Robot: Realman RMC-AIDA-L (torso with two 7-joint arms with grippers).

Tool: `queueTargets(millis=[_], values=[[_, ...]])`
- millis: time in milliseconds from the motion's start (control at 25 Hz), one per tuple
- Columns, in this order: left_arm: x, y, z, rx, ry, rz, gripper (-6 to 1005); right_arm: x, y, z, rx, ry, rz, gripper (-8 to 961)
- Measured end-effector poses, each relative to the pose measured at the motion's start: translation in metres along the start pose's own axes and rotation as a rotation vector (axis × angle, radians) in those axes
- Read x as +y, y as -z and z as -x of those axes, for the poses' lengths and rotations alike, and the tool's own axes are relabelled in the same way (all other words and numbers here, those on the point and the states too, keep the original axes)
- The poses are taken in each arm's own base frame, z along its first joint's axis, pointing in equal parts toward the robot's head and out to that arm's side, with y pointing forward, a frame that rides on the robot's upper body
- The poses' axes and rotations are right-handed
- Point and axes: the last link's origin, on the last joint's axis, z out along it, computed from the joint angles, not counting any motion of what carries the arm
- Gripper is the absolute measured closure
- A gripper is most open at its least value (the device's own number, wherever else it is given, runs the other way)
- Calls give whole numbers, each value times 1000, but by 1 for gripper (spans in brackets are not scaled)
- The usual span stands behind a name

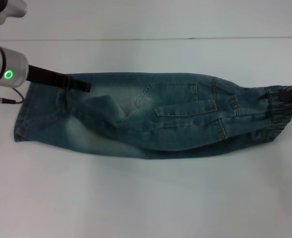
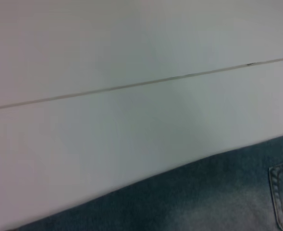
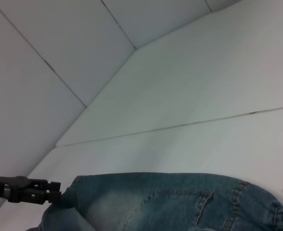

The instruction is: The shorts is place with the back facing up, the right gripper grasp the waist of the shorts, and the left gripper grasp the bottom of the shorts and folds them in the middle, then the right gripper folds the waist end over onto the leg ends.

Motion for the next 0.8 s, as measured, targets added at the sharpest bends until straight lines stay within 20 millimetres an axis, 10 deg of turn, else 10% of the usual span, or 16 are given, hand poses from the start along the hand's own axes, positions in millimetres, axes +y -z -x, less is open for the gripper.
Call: queueTargets(millis=[800], values=[[4, -11, -1, -46, -42, -104, 88, 0, 0, 0, 0, 0, 0, 826]])
